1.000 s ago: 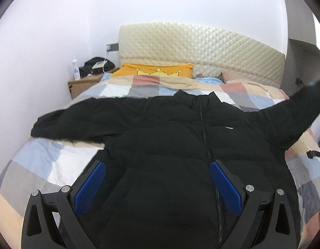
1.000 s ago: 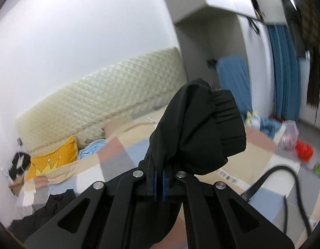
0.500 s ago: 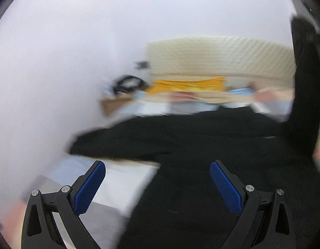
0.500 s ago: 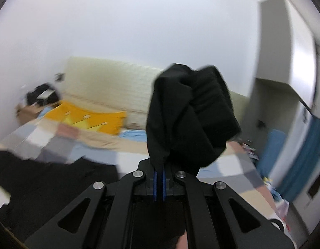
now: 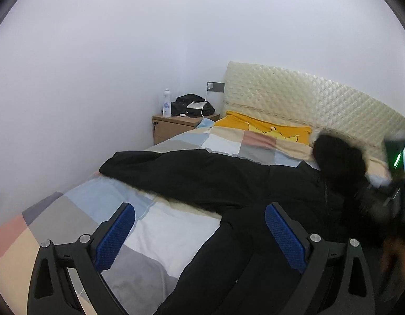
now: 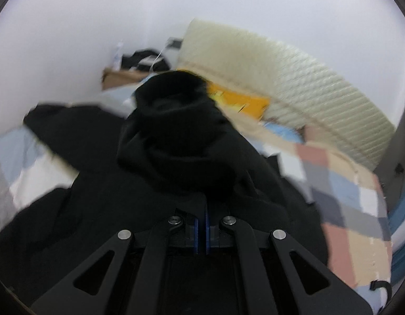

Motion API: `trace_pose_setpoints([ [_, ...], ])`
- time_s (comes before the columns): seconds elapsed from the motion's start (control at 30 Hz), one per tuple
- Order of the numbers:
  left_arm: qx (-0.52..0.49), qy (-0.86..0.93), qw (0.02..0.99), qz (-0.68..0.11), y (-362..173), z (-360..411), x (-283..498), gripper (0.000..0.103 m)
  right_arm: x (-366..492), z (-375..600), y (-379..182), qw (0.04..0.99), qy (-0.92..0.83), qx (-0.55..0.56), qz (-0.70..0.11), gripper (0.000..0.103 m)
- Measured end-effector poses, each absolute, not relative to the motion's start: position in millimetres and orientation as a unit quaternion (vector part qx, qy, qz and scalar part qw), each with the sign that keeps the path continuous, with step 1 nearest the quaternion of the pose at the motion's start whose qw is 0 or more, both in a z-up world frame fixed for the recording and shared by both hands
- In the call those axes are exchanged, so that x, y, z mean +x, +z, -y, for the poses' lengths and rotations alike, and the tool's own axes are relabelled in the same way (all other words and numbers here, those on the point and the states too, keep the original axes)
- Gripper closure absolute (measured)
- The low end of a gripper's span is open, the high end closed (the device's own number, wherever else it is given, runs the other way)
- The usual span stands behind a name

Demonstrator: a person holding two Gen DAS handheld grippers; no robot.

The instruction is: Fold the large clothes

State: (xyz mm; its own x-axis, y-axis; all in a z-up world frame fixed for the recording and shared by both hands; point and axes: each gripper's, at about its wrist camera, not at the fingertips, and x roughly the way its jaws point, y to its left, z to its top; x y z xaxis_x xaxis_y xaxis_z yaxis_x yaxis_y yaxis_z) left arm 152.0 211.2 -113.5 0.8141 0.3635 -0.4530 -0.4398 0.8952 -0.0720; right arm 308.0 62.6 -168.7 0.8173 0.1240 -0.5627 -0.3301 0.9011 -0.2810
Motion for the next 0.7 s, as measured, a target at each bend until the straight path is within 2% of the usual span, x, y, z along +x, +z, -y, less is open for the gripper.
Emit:
trace_pose_setpoints([
  [0.23,-0.118,0.193,0.943,-0.246,-125,-225,160,0.002,310,-79,-222,0.916,0.15,-0.184,-0.323,0.098],
  [0.33,-0.13,0.18,0.94,-0.259,-132,-228,166,0.002,312,-81,-229,0.908,0.17,-0.183,-0.336,0.09],
  [0.4,-0.137,0.168,0.939,-0.269,-135,-227,169,0.002,312,-77,-230,0.9,0.193,-0.169,-0.353,0.071],
  [0.43,-0.142,0.161,0.938,-0.274,-137,-227,171,0.002,310,-73,-232,0.895,0.206,-0.162,-0.361,0.066],
  [0.47,-0.146,0.155,0.937,-0.278,-139,-227,172,0.002,308,-72,-231,0.892,0.215,-0.159,-0.366,0.051],
  [0.5,-0.149,0.151,0.936,-0.28,-140,-227,173,0.002,305,-69,-230,0.89,0.226,-0.155,-0.365,0.028],
  [0.53,-0.151,0.146,0.936,-0.281,-140,-226,173,0.002,296,-63,-225,0.891,0.241,-0.144,-0.356,0.021],
  [0.7,-0.176,0.107,0.933,-0.297,-145,-225,181,0.002,268,-19,-205,0.891,0.277,-0.093,-0.348,0.019],
])
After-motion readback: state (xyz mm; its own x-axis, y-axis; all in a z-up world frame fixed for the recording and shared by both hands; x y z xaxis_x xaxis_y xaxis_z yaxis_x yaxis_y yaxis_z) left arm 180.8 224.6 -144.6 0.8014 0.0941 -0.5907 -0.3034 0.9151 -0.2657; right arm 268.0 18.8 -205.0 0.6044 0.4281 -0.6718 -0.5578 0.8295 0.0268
